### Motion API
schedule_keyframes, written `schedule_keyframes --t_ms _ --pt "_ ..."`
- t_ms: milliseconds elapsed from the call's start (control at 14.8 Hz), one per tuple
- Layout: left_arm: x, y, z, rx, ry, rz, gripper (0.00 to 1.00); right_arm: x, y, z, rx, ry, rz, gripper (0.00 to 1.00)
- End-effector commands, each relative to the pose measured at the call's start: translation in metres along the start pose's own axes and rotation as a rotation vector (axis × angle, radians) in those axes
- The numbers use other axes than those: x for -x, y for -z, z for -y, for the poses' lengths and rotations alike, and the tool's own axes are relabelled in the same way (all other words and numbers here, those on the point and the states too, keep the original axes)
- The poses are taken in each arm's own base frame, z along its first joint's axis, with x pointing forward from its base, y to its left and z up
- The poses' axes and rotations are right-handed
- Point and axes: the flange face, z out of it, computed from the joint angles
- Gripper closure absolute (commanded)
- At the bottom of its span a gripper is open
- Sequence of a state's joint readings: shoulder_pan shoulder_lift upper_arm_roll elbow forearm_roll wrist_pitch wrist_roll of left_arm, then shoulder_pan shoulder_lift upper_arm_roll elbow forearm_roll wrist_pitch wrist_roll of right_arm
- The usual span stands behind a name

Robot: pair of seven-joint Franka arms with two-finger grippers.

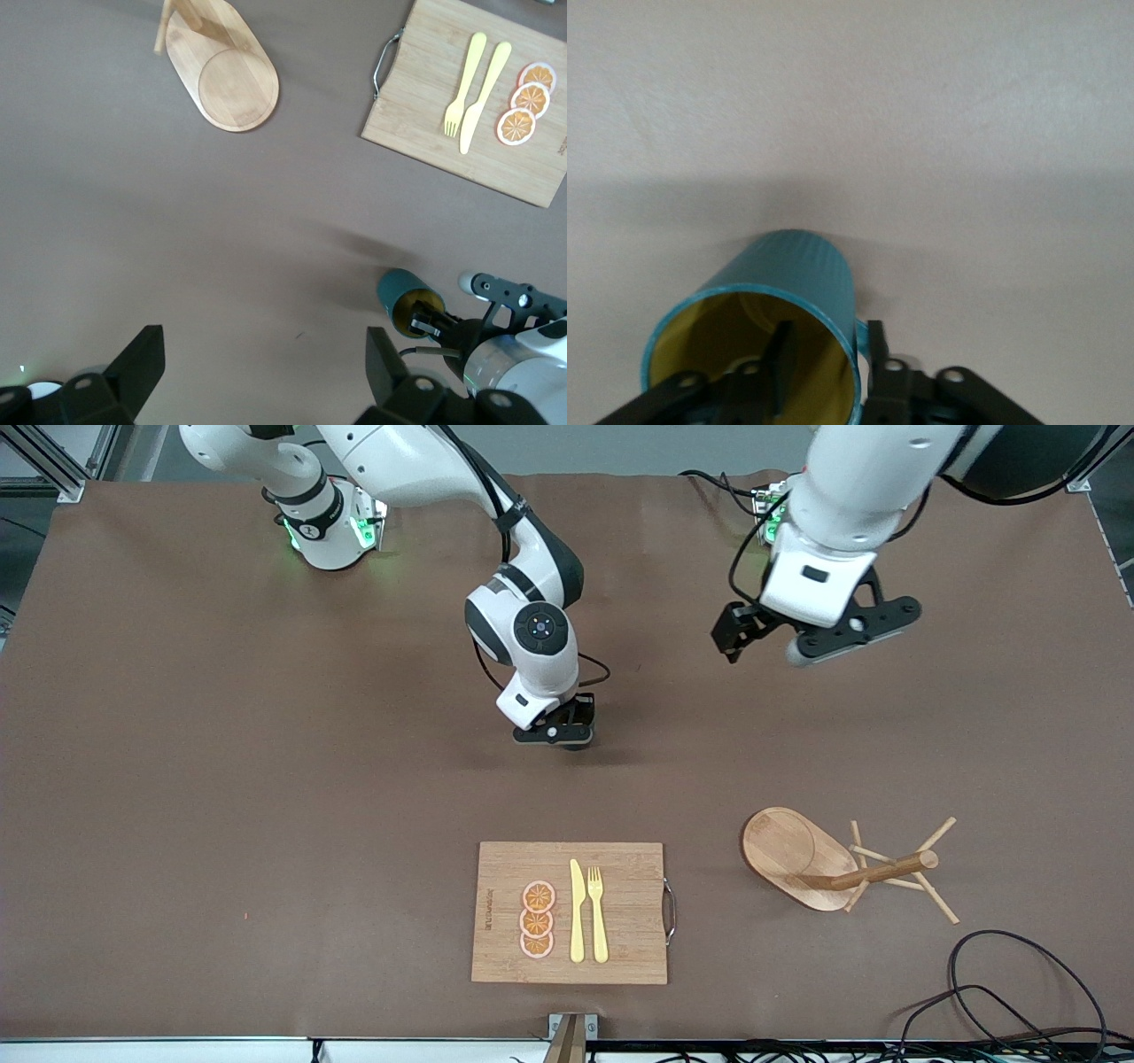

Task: Pass cup and hang on rack
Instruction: 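Set the mug down, release it while the left gripper approaches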

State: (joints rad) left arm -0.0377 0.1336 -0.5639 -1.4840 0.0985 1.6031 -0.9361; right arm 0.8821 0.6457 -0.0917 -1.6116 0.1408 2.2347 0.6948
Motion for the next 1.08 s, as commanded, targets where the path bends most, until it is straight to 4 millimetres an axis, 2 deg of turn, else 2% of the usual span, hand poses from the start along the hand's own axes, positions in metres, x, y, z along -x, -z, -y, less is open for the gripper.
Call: schedule_keyframes --t_ms 0,136,271,339,542,678,814,949,1017 --pt "0.025 -0.005 -0.029 -0.043 -0.007 -0.064 0.00 -0.009 0.012 -0.003 -0.008 0.021 0.010 0.00" --pt "0.045 -0.015 -0.049 -0.063 0.008 -0.076 0.00 -0.021 0.045 -0.018 -0.004 0.055 0.033 0.00" --pt "0.062 -0.029 -0.066 -0.083 0.020 -0.081 0.00 -0.035 0.080 -0.046 -0.004 0.084 0.057 0.00" --pt "0.071 -0.034 -0.076 -0.079 0.033 -0.087 0.00 -0.047 0.104 -0.072 -0.007 0.053 0.061 0.00" --pt "0.077 -0.031 -0.090 -0.002 0.110 -0.111 0.00 -0.081 0.149 -0.151 -0.008 0.002 0.085 0.00" --pt "0.080 -0.039 -0.096 -0.007 0.102 -0.103 0.00 -0.101 0.174 -0.221 -0.015 0.059 0.117 0.00" --pt "0.081 -0.044 -0.099 -0.016 0.081 -0.109 0.00 -0.110 0.196 -0.290 -0.001 0.001 0.108 0.00" --pt "0.077 -0.061 -0.105 -0.042 0.068 -0.109 0.00 -0.107 0.209 -0.343 0.072 -0.032 0.084 0.00" --pt "0.091 -0.067 -0.116 -0.042 0.052 -0.110 0.00 -0.105 0.215 -0.366 0.077 -0.034 0.082 0.00"
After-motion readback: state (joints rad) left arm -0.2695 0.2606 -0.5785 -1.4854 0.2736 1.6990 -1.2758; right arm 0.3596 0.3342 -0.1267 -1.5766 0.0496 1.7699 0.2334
